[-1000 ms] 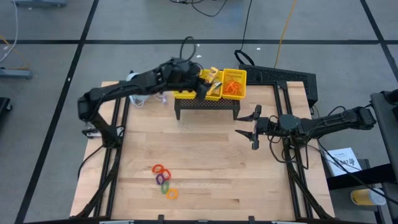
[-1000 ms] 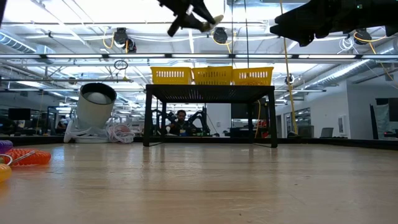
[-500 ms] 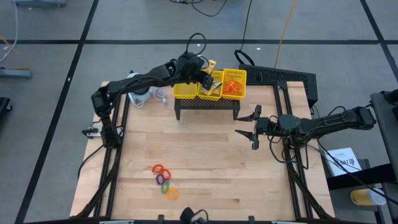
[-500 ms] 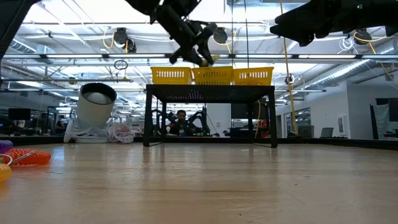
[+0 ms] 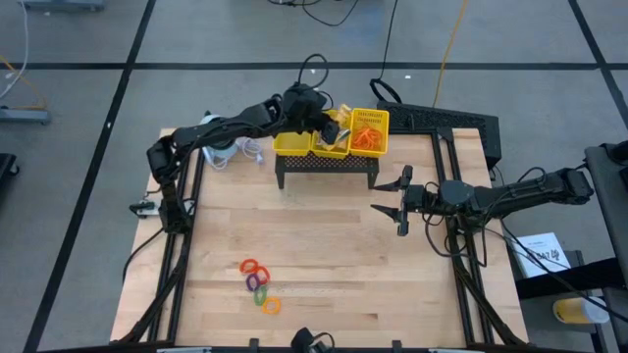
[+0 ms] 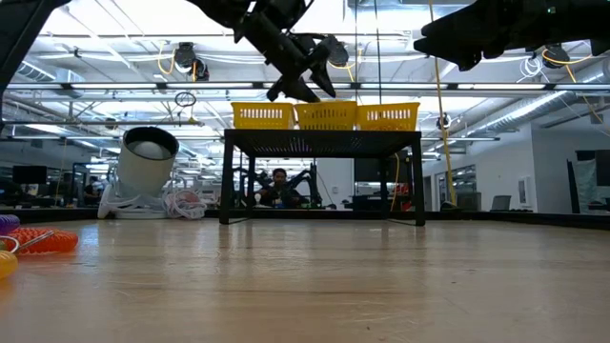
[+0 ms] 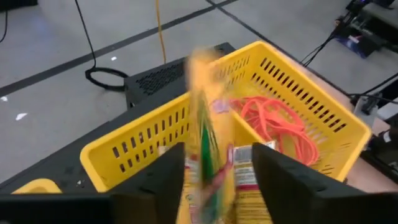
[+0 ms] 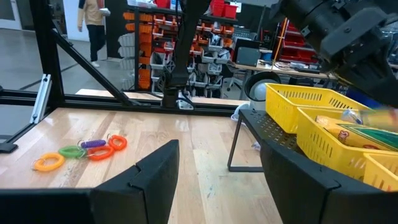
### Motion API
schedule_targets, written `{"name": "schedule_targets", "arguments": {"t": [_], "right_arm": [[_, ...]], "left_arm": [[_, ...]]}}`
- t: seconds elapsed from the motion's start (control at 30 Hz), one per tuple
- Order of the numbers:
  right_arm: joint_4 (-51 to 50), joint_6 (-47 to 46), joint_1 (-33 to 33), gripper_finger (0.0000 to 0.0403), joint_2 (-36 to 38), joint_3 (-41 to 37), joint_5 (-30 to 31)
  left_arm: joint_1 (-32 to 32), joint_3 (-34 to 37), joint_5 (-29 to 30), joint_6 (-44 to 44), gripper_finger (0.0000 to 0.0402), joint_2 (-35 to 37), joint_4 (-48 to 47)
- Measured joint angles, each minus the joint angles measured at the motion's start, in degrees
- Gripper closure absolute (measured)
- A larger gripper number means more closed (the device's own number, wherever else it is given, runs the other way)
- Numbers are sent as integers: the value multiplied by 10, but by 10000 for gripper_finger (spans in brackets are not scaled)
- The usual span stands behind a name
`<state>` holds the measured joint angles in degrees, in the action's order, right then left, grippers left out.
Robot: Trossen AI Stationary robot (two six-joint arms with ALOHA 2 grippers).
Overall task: Pick & Place Office Desk Supplies
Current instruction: Put the orange spring keychain into the left yellow bin on the shelf
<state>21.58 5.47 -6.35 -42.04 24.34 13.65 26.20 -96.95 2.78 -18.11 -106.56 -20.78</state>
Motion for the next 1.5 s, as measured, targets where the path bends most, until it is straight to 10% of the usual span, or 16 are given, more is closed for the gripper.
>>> {"name": "schedule_targets", "arguments": {"t": [0.33, 0.77, 1.2, 1.5], "right_arm": [[-1, 0, 0, 188, 0, 0, 0], [-4, -1, 0, 188, 0, 0, 0], [-4, -3, 0, 188, 0, 0, 0], [-4, -3, 0, 188, 0, 0, 0]], "left_arm": [[0, 0, -43, 4, 107, 23, -25], [-96, 0, -7, 89, 109, 179, -169], [-378, 9, 213, 84, 121, 248, -241], [-535, 136, 368, -12, 116, 253, -222]]}}
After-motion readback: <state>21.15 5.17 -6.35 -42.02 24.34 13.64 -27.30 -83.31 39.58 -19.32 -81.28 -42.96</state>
